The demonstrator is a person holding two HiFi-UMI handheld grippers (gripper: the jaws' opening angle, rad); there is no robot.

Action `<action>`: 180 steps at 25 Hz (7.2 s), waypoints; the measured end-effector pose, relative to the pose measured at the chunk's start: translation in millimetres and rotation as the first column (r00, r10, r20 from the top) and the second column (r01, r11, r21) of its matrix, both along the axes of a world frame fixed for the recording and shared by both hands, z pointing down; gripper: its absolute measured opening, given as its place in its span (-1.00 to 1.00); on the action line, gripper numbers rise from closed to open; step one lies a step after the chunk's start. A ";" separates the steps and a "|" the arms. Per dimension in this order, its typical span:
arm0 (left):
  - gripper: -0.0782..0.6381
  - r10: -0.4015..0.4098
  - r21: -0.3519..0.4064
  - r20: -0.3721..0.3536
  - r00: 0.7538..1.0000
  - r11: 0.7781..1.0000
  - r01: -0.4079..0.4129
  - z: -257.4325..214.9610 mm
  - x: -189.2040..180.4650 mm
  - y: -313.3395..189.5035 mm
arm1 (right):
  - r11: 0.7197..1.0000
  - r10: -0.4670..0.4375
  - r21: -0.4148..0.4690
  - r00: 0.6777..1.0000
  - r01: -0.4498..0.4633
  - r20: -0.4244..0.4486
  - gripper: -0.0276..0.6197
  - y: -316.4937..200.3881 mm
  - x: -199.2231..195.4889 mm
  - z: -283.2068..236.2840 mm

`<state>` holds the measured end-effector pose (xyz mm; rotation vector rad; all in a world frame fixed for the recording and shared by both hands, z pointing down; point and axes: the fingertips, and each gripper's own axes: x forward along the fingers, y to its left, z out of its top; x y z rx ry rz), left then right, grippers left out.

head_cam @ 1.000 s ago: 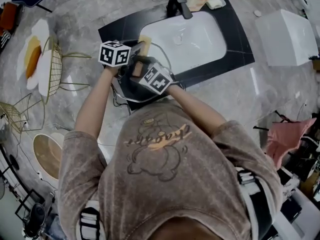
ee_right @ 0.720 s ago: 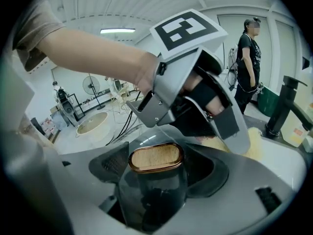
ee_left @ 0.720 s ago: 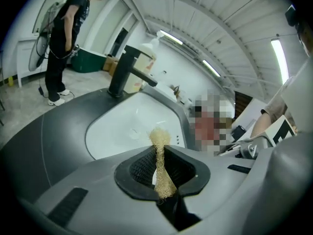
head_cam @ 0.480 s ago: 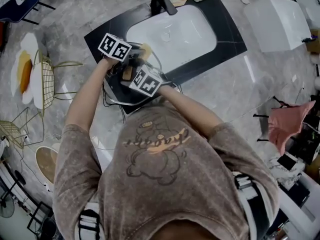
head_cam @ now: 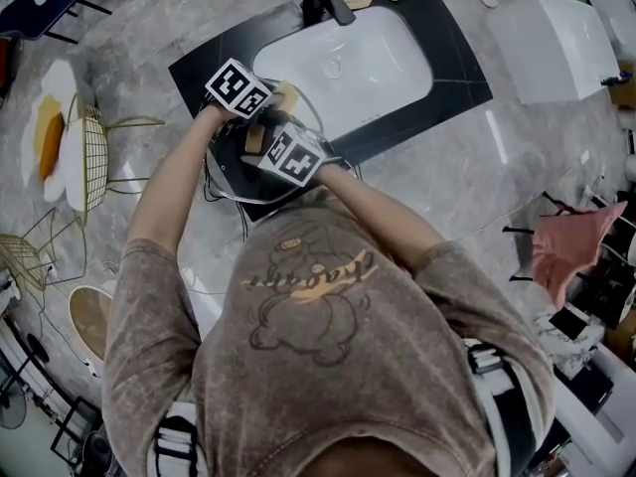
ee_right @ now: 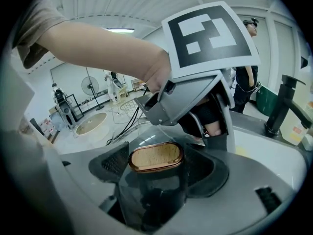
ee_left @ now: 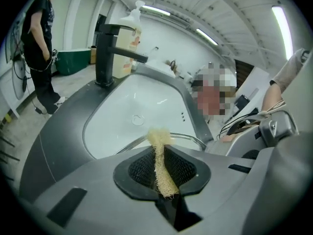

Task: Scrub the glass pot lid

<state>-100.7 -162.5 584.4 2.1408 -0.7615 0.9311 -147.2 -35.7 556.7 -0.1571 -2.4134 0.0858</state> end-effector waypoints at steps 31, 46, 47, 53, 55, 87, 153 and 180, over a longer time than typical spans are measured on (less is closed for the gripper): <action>-0.62 -0.226 0.067 0.111 0.968 0.973 0.220 -2.7 -90.5 68.8 | 0.997 -0.006 -0.073 0.999 0.003 -0.049 0.18 -0.4 1.5 7.7; -0.62 -0.079 0.104 0.162 0.984 0.993 0.063 -7.2 -61.8 134.5 | 0.996 -0.033 -0.087 0.997 0.027 -0.073 0.19 1.7 1.5 9.1; -0.62 -0.077 0.104 0.161 0.984 0.993 0.061 -7.2 -59.3 138.3 | 0.996 -0.034 -0.086 0.997 0.027 -0.075 0.19 1.9 1.7 9.1; -0.62 -0.039 0.099 0.184 0.982 0.995 0.021 -6.3 -43.8 164.3 | 0.996 -0.040 -0.087 0.995 0.032 -0.086 0.19 2.5 1.8 8.3; -0.63 -0.072 0.097 0.175 0.982 0.994 0.055 -5.5 -39.3 169.5 | 0.996 -0.040 -0.088 0.995 0.032 -0.089 0.19 1.8 2.2 8.7; -0.63 -0.807 -0.006 -0.009 0.590 0.590 0.807 0.0 -8.1 197.6 | 0.994 -0.062 -0.098 0.988 0.049 -0.141 0.20 2.0 0.6 11.0; -0.63 -0.900 0.133 0.054 0.432 0.435 0.890 8.6 -58.7 246.2 | 0.994 -0.071 -0.093 0.984 0.056 -0.163 0.20 3.5 0.5 11.0; -0.63 -0.999 0.015 0.020 0.033 0.033 0.999 12.7 -145.6 230.0 | 0.994 -0.079 -0.088 0.980 0.064 -0.185 0.20 3.6 0.8 11.8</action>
